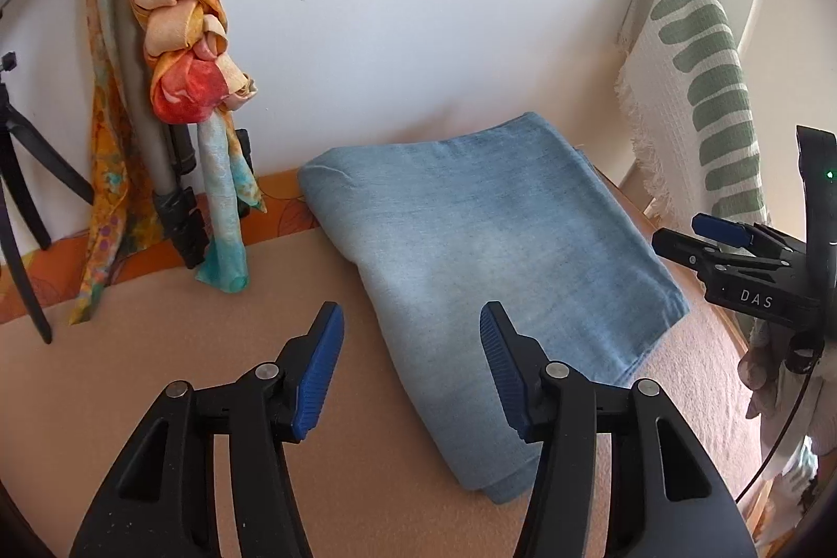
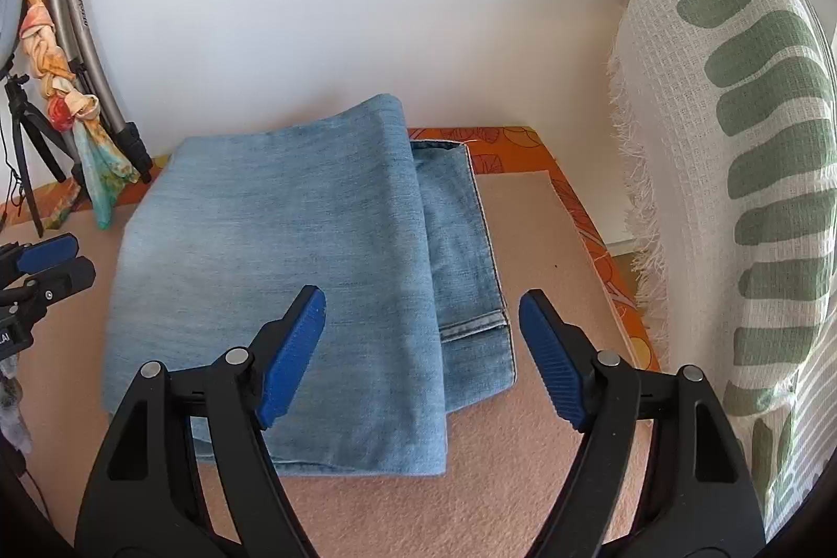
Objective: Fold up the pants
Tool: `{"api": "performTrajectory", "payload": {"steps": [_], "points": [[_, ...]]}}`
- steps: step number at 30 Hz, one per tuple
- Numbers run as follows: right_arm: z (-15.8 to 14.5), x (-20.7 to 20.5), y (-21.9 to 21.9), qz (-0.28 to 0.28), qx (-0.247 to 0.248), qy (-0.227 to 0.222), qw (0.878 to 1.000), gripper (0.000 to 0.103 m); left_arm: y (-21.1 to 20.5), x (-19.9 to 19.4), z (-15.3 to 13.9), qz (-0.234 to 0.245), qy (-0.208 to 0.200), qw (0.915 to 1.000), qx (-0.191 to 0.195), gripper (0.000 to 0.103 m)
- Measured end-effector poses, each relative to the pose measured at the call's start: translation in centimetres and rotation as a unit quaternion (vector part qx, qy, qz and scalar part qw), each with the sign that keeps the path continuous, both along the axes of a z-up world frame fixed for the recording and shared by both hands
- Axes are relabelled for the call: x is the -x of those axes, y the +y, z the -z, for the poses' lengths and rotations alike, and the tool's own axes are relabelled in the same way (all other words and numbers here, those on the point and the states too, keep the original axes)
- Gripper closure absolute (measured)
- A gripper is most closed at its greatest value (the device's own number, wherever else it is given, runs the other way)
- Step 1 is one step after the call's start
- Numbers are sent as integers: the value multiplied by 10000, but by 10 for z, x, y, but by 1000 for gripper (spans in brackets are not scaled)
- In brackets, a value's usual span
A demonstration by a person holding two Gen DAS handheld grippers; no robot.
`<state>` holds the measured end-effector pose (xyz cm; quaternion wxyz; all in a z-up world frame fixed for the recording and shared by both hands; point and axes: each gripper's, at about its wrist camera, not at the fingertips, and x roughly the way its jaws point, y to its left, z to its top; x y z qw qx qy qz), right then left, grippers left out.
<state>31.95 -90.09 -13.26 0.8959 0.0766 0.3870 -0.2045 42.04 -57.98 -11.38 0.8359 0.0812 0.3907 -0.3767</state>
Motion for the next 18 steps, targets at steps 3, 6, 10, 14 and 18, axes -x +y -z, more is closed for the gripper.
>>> {"api": "performTrajectory", "payload": {"steps": [3, 6, 10, 14, 18], "points": [[-14, 15, 17, 5, -61, -90, 9999, 19, 15, 16, -12, 20, 9, 10000, 55, 48], [-29, 32, 35, -26, 19, -170, 9999, 16, 29, 32, -26, 22, -28, 9999, 147, 45], [-53, 60, 65, 23, 36, -356, 9994, 11, 53, 55, -46, 27, -189, 9995, 260, 39], [-73, 86, 92, 111, 146, -534, 9984, 7, 81, 78, -65, 13, -334, 9988, 353, 37], [-90, 112, 122, 180, 268, -649, 9974, 3, 106, 102, -81, -31, -538, 9977, 410, 31]]}}
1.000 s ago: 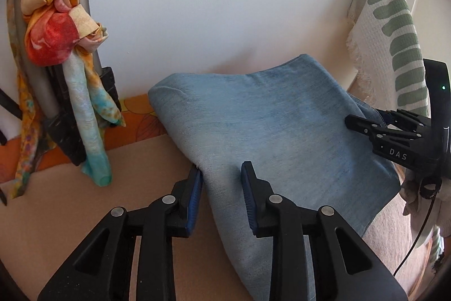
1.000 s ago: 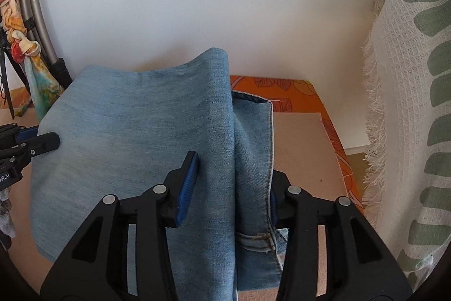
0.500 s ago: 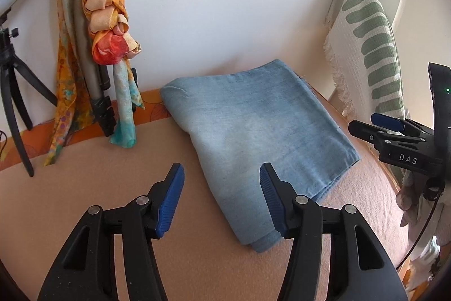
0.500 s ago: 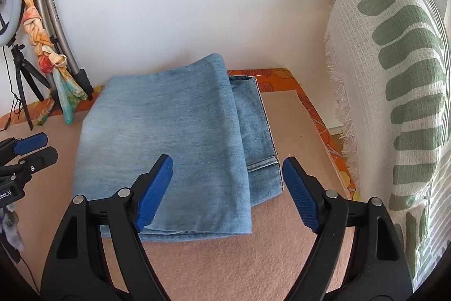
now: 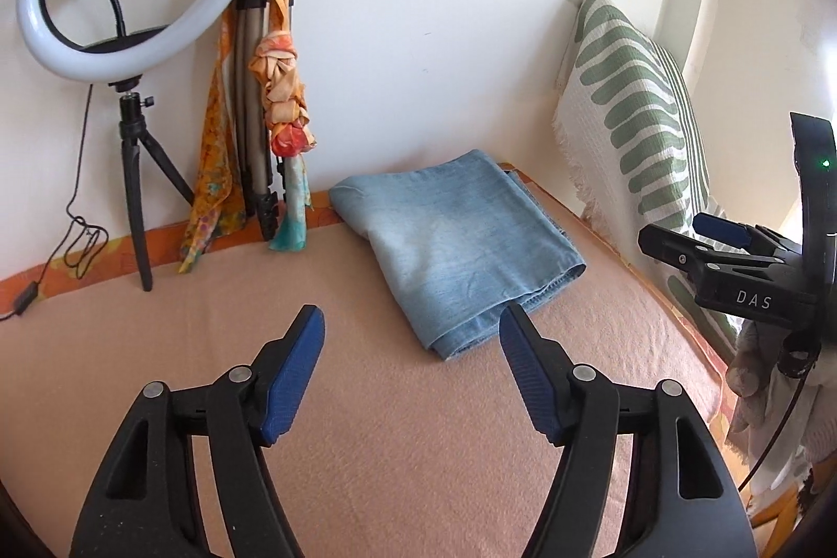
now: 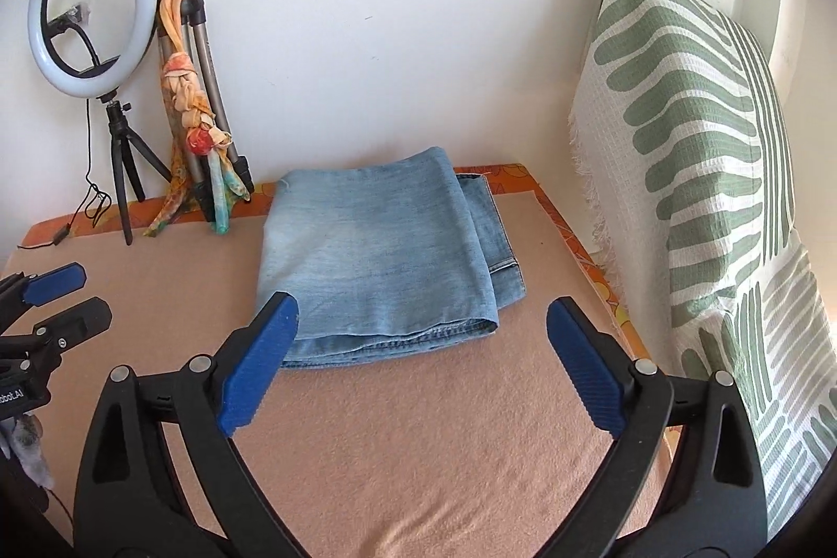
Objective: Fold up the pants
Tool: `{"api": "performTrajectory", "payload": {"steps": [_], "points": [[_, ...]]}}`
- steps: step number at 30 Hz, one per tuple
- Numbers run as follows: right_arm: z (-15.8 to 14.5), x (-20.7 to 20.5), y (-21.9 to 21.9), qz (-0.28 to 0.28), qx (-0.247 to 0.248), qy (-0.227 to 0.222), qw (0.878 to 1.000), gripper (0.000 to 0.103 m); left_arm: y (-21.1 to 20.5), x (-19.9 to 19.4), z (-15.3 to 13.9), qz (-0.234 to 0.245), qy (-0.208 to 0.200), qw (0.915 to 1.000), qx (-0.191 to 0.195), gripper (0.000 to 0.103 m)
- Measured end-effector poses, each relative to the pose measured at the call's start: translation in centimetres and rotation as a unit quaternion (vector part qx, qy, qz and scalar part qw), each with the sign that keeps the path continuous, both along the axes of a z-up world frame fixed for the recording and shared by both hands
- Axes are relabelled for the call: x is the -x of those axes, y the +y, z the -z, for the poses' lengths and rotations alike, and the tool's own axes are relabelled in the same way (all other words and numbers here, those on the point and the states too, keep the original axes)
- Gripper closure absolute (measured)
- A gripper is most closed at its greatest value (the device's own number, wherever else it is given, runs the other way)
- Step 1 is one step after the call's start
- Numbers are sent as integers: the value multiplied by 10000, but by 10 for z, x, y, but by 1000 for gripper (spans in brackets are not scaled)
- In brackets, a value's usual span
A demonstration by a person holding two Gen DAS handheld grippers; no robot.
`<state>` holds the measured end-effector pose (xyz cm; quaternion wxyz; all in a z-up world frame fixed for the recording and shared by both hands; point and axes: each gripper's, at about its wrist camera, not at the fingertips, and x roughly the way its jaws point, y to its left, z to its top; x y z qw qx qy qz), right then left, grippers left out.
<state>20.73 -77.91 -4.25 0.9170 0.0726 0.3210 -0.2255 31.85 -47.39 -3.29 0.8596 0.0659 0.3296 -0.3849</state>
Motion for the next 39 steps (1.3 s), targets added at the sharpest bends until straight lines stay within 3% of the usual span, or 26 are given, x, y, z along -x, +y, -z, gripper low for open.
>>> {"api": "performTrajectory", "payload": {"steps": [4, 20, 39], "points": [[-13, 28, 27, 20, -22, -130, 9999, 2, 27, 27, -12, -98, -265, 9996, 68, 23], [-10, 105, 129, -96, -70, -444, 9989, 0, 119, 119, -29, -125, -971, 9950, 185, 19], [25, 123, 177, -182, -134, -638, 9977, 0, 161, 143, -13, -369, -1115, 9928, 250, 11]]}}
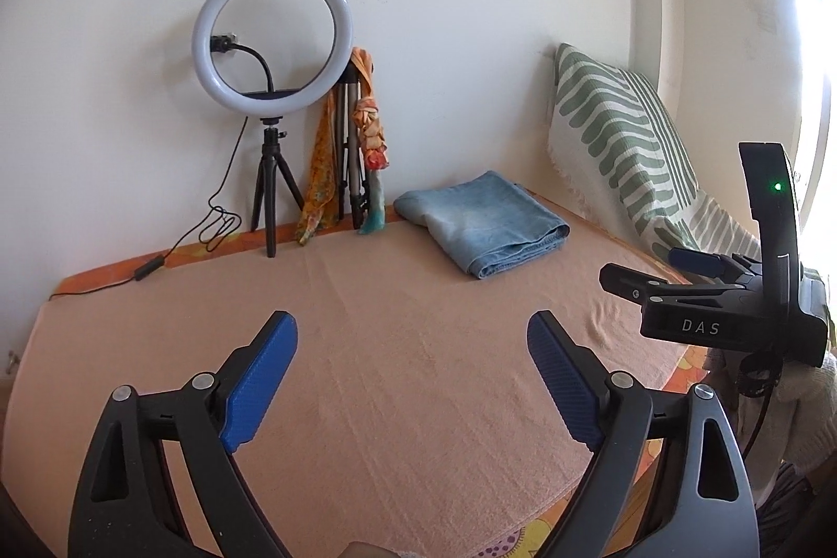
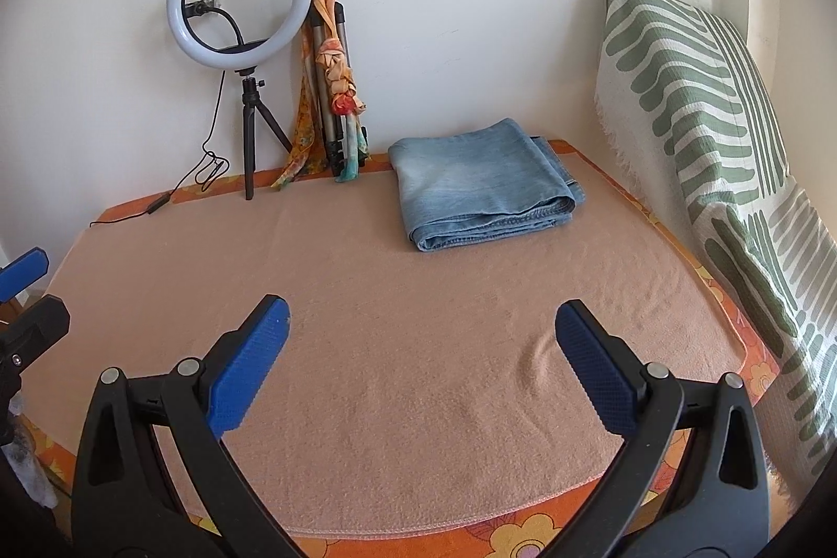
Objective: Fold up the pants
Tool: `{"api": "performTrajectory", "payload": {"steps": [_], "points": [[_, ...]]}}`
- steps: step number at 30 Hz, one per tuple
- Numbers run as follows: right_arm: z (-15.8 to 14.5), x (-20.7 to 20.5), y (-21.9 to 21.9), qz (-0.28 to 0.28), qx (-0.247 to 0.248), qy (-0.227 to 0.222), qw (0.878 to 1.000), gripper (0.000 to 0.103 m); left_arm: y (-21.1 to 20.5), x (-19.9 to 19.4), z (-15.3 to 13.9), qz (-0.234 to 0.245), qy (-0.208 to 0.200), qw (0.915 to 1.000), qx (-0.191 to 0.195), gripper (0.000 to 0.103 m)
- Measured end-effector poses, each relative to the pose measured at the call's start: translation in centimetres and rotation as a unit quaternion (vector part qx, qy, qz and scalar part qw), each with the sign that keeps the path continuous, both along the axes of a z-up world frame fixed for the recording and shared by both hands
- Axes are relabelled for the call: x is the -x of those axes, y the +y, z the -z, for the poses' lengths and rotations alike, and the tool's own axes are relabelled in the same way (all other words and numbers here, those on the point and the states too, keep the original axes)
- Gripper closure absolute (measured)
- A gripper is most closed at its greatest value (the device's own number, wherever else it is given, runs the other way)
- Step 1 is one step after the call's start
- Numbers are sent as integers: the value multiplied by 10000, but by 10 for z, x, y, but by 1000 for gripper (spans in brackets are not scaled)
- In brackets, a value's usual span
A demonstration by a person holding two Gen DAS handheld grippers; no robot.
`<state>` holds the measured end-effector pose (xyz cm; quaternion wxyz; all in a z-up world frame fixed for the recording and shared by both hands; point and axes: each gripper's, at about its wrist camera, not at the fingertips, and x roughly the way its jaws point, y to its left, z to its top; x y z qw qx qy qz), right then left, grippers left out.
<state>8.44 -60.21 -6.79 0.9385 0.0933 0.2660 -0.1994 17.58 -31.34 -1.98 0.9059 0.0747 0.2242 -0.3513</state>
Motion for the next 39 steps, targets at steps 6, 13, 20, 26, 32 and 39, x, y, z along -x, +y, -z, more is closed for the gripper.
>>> {"api": "performTrajectory", "payload": {"steps": [6, 13, 20, 26, 32, 39], "points": [[3, 0, -2, 34, 12, -25, 10000, 0, 2, 3, 5, -126, -161, 9997, -118, 3], [1, 2, -6, 184, -30, -123, 9997, 0, 2, 2, 9, -132, -121, 9996, -222, 1], [0, 3, -5, 261, 54, -121, 9996, 0, -2, 3, 12, -163, -111, 9991, -375, 1], [2, 5, -8, 321, -24, -126, 9994, 0, -4, 5, 11, -85, -136, 9989, -437, 1], [4, 5, -9, 322, -70, -106, 9994, 0, -4, 5, 9, -72, -109, 9991, -392, 1], [4, 4, -10, 315, -79, -105, 9994, 0, -2, 5, 9, -84, -96, 9993, -358, 1]]}}
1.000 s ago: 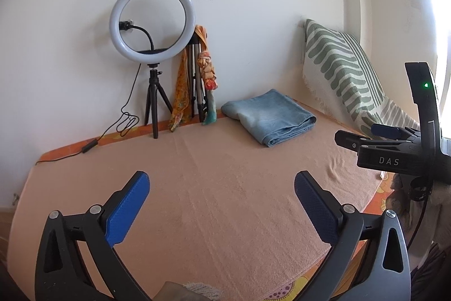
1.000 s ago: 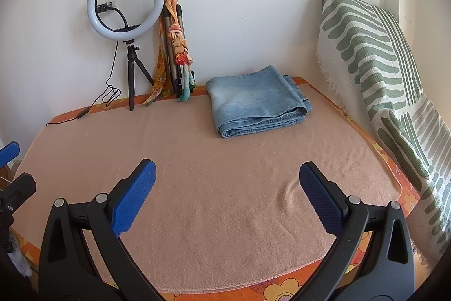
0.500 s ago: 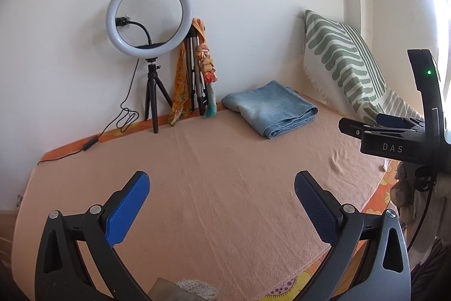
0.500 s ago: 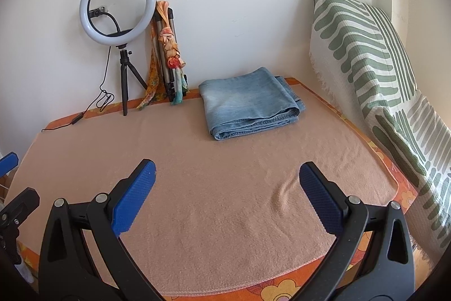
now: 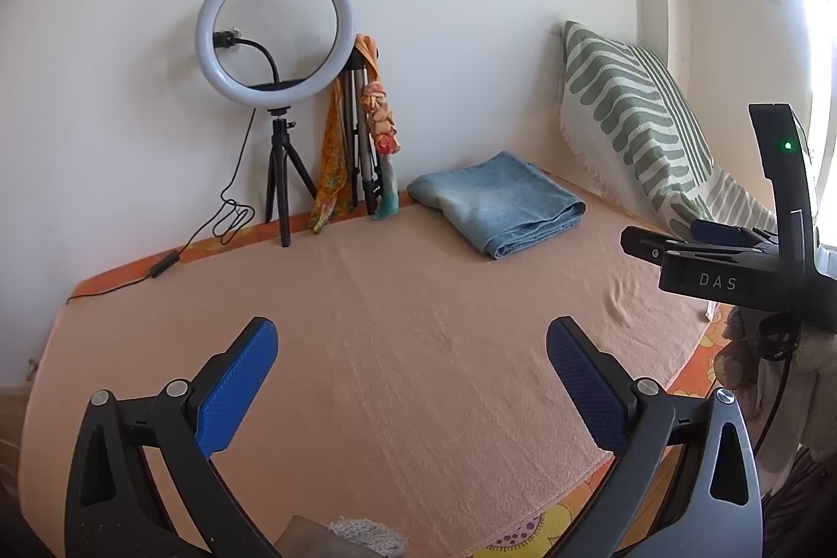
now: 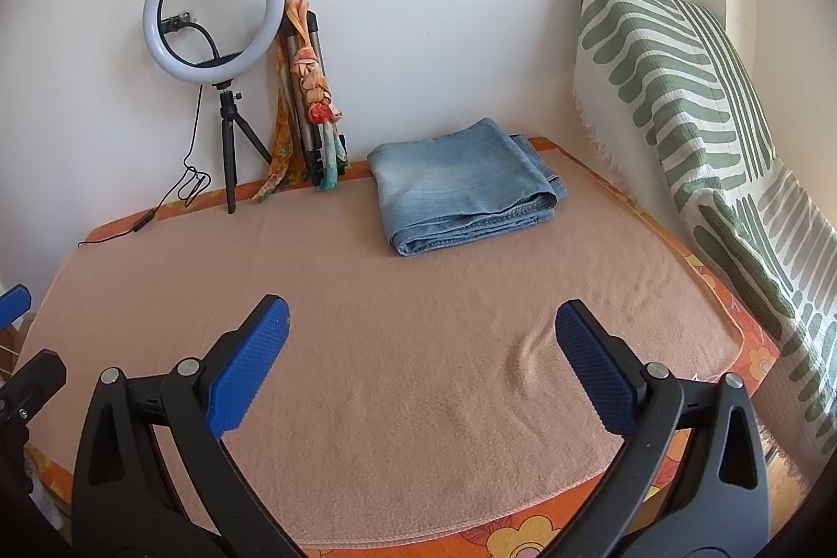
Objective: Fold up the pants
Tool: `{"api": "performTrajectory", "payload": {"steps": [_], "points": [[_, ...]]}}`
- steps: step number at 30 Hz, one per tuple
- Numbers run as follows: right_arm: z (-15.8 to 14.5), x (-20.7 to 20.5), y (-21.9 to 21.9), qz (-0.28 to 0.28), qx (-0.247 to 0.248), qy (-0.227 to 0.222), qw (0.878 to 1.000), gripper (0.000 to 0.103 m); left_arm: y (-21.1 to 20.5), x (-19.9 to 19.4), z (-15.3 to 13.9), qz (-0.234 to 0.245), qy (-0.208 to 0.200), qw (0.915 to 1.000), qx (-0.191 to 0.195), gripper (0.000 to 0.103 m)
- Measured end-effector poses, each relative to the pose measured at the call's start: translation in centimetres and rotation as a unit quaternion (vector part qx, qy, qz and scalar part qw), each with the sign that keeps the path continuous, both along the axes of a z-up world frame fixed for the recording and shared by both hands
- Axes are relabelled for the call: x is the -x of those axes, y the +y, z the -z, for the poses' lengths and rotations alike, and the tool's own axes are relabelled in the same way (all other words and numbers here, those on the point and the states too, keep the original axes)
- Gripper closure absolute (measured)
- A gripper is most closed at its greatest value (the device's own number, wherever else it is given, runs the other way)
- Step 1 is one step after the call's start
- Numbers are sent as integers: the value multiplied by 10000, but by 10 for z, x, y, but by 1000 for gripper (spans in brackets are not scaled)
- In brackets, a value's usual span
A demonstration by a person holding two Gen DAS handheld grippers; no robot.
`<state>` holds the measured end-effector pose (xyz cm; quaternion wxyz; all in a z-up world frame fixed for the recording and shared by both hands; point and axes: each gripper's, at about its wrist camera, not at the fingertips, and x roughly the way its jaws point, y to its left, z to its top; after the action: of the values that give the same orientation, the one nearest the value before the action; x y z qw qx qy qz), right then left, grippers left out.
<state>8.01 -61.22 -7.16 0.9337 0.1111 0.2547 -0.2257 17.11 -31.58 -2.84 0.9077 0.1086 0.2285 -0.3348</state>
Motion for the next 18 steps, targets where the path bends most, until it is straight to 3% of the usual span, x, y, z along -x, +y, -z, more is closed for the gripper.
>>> {"api": "performTrajectory", "payload": {"steps": [18], "points": [[3, -1, 3, -1, -55, 13, 10000, 0, 0, 3, -2, 16, -30, 10000, -4, 1]]}}
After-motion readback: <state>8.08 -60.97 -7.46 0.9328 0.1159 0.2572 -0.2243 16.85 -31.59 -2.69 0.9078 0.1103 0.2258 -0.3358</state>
